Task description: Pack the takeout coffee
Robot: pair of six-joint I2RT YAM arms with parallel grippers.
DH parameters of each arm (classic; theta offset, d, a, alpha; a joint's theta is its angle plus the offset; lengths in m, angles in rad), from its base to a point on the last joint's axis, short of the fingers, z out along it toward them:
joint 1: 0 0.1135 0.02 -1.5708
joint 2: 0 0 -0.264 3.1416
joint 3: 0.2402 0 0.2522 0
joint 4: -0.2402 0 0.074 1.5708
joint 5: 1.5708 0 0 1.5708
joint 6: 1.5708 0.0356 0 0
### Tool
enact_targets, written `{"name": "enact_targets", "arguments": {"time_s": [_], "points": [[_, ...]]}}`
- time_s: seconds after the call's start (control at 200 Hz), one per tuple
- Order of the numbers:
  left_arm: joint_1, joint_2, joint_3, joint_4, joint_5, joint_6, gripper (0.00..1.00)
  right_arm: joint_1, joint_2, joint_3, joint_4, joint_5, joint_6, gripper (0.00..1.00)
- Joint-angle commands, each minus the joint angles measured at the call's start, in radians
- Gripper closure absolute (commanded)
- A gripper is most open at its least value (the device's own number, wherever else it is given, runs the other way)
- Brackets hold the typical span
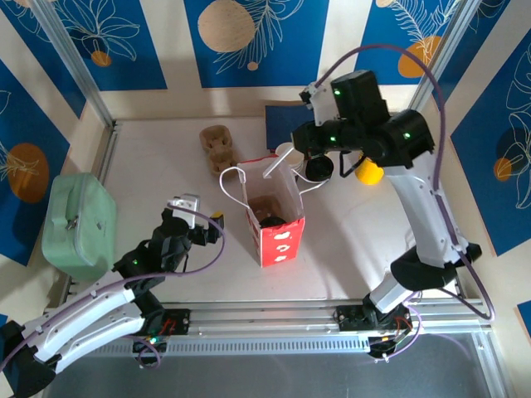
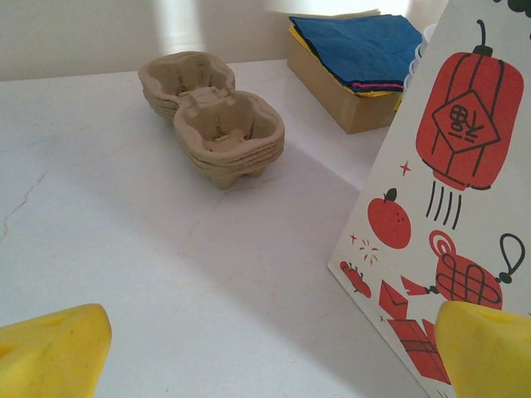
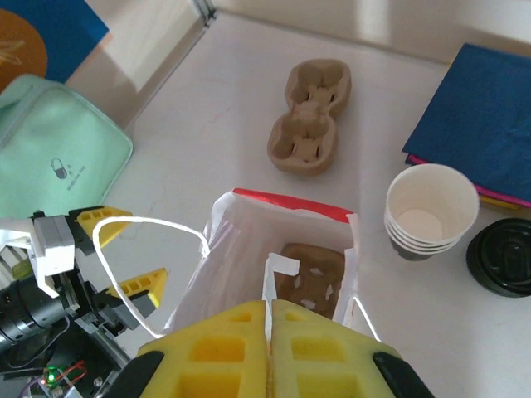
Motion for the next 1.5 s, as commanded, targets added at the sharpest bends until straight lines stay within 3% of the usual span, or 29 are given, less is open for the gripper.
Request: {"name": "enact_targets", "arguments": {"time_s": [0.0, 0.355, 0.675, 1.216, 1.376, 1.496], "points": [[-0.008, -0.022, -0.013, 0.005, 0.002, -0.016, 0.0, 0.029, 0.055, -0.003, 0.0, 0.0, 0.005, 0.94], [-0.008, -0.039, -0.022, -0.01, -0.01, -0.021, 0.0, 0.124, 0.242, -0.003, 0.026, 0.151, -0.002, 0.94], [-0.008, -0.042, -0.031, -0.004, -0.02, -0.023, 0.0, 0.144, 0.33, -0.011, 0.027, 0.151, 0.052, 0.92], [-0.008, -0.033, -0.036, 0.004, -0.023, -0.024, 0.0, 0.151, 0.314, 0.077, 0.003, 0.186, 0.036, 0.64], [-0.008, -0.034, -0.033, 0.0, -0.023, -0.023, 0.0, 0.15, 0.294, 0.086, 0.013, 0.268, 0.005, 0.57], [-0.008, -0.037, -0.028, -0.008, -0.025, -0.024, 0.0, 0.149, 0.282, 0.089, 0.032, 0.401, -0.011, 0.5]]}}
